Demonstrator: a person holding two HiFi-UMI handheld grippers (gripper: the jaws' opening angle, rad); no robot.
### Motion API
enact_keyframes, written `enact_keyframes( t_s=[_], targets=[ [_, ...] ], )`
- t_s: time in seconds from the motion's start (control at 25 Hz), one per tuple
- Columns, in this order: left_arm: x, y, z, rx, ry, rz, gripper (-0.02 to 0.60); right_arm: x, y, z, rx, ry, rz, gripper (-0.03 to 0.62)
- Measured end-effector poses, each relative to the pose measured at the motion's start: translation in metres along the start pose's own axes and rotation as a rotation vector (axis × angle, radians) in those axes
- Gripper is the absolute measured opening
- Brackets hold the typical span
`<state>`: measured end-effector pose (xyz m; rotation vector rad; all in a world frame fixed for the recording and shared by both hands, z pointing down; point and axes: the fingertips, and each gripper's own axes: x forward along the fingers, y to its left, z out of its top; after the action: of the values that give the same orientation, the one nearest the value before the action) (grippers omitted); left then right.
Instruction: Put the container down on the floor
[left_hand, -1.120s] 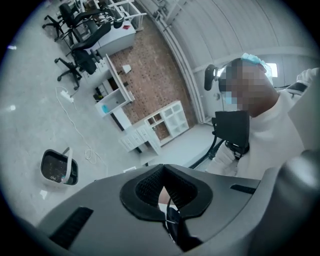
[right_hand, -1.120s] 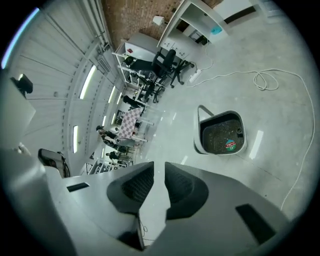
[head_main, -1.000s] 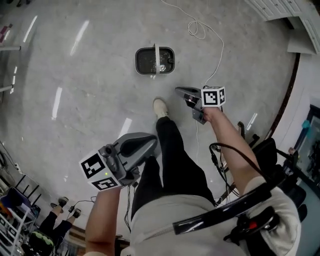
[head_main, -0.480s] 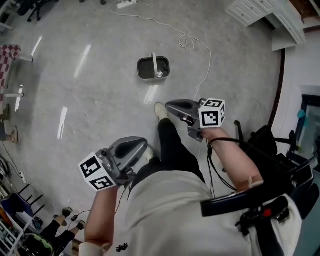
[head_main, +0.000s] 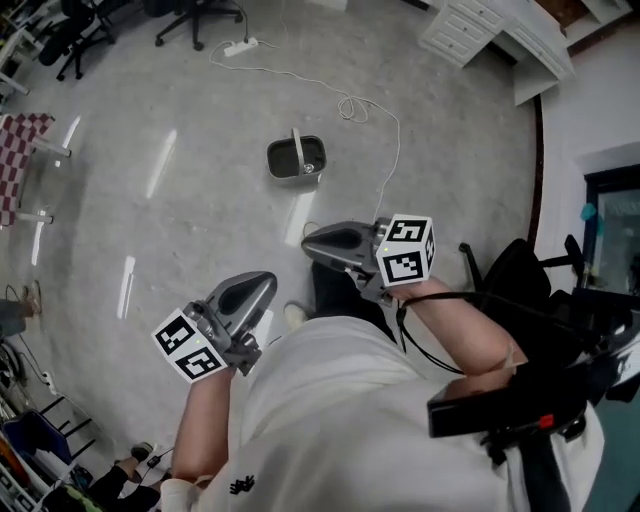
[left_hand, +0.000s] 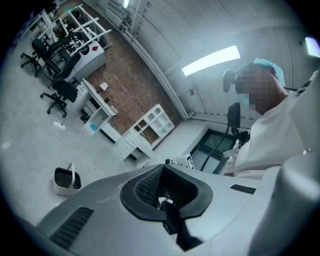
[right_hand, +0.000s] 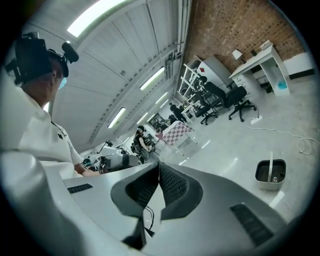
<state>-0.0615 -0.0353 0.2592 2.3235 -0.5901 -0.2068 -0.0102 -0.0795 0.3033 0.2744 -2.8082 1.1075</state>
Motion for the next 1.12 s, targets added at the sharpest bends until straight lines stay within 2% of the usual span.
enact_keyframes(
  t_s=[0.28, 0.56, 1.12],
  targets=[
    [-0.017, -0.022, 0.004, 0.062, -0.023, 0.000, 0.009, 0.006, 0.054, -0.002, -0.075, 0.001, 0.020, 0.017],
    [-0.021, -0.040, -0.016, 0.096, -0.008, 0.009, 0.009, -0.006, 0.089, -0.015, -0.103, -0.015, 0.037, 0.017],
    [-0.021, -0.034, -0.023, 0.104, 0.052, 0.033, 0.009, -0.006, 0.099, -0.018, -0.110, -0.014, 0.037, 0.017]
  ],
)
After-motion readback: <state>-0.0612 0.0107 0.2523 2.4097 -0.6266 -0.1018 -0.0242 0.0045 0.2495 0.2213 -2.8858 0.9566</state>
